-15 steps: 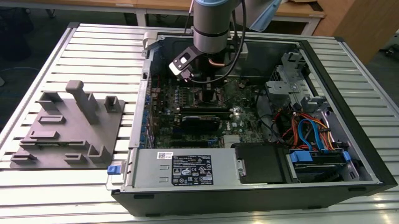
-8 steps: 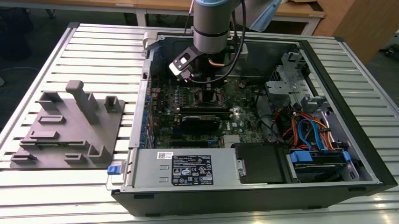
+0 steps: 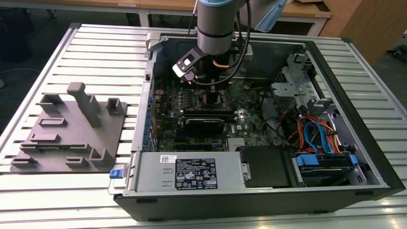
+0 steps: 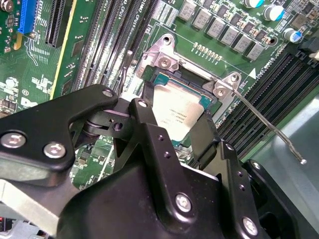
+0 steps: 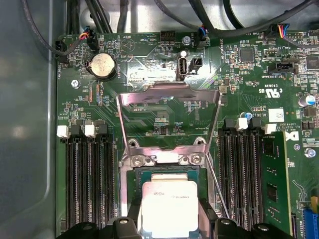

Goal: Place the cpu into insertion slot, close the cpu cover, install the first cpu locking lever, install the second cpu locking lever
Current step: 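Place the cpu into insertion slot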

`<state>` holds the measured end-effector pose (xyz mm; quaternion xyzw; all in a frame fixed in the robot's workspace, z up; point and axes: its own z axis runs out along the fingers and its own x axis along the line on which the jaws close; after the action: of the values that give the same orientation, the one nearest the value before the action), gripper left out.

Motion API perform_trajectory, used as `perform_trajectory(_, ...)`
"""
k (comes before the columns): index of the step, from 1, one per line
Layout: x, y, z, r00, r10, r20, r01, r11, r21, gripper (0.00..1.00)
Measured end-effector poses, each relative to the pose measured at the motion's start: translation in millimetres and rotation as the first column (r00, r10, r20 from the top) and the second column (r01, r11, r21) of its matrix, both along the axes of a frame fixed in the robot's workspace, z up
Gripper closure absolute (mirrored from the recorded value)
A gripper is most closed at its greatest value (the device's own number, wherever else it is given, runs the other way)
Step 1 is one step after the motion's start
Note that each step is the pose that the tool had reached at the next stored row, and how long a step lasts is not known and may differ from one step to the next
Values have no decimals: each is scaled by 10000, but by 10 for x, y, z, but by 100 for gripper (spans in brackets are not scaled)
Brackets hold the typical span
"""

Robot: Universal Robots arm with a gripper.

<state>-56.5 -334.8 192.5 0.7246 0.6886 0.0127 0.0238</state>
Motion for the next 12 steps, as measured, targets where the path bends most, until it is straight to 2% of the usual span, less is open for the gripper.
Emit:
perform_trajectory(7,0,0,-1,10000,0,3,0,10000,-1,47)
perform_trajectory(8,1,2,-4,10000,1,8,-1,10000,9,46)
perform_trajectory(9,1,2,-4,10000,1,7,-1,10000,9,40)
perform_trajectory(12,0,0,0,10000,1,0,-1,10000,0,40)
